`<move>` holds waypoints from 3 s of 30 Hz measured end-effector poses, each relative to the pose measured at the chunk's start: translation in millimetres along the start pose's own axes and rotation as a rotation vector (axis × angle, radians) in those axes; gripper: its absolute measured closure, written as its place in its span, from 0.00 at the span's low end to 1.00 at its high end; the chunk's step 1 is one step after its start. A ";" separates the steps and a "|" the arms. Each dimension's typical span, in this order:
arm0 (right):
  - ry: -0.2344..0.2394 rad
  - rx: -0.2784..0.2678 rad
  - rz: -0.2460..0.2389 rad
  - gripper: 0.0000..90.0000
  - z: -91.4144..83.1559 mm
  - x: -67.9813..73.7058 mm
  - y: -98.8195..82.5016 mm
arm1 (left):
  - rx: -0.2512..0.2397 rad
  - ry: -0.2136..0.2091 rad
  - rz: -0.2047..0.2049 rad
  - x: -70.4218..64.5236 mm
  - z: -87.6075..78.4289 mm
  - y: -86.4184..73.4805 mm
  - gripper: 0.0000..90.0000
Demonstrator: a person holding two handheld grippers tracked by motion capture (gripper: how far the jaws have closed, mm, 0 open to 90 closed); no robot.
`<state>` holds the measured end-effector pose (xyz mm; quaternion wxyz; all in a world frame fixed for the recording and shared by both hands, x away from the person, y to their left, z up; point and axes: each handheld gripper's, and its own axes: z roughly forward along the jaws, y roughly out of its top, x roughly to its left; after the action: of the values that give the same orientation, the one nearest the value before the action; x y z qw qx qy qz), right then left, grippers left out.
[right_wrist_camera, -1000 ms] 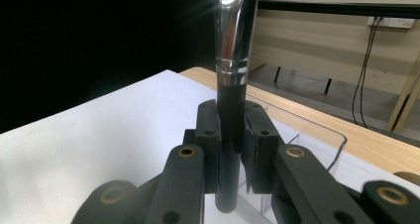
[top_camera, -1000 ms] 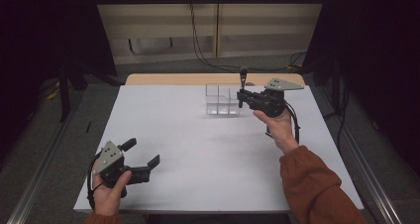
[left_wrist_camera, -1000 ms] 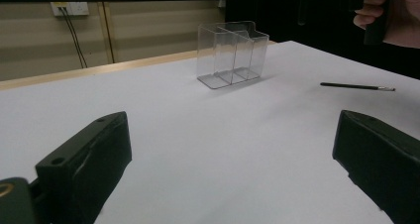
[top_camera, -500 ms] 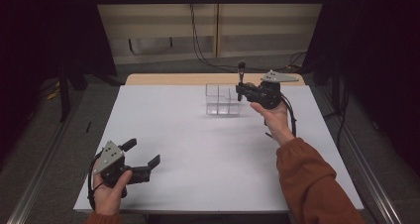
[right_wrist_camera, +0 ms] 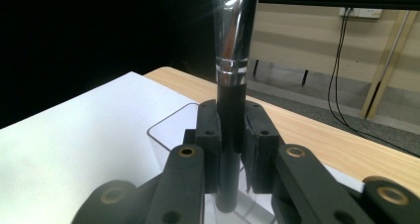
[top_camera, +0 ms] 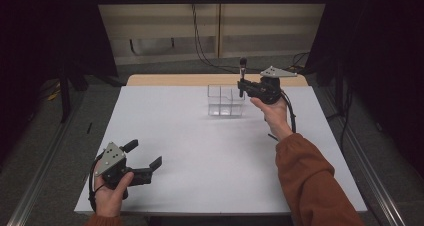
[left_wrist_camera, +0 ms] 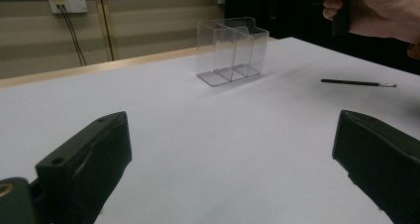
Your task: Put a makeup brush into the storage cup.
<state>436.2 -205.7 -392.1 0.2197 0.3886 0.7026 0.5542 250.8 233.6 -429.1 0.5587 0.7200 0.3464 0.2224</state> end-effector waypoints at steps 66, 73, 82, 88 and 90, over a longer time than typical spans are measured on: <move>-0.069 0.080 0.038 0.89 35.1 -13.6 -43.2 | 0.007 -0.023 0.030 -1.0 1.6 0.3 0.03; -0.074 0.090 0.040 0.88 34.6 -14.6 -43.9 | 0.014 -0.027 0.043 -2.8 2.2 0.4 0.03; -0.073 0.078 0.049 0.84 34.3 -15.0 -44.5 | 0.012 -0.021 0.041 -1.2 2.1 -0.1 0.03; -0.068 0.059 0.048 0.72 31.3 -15.1 -44.5 | 0.006 -0.022 0.043 -1.2 1.4 0.3 0.03; -0.064 0.041 0.046 0.63 29.1 -15.0 -43.6 | 0.007 -0.023 0.043 -1.2 1.6 0.1 0.03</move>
<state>453.5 -203.5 -443.7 0.2216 0.4265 0.6973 0.5318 251.2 231.6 -429.3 0.5552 0.7316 0.3253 0.2250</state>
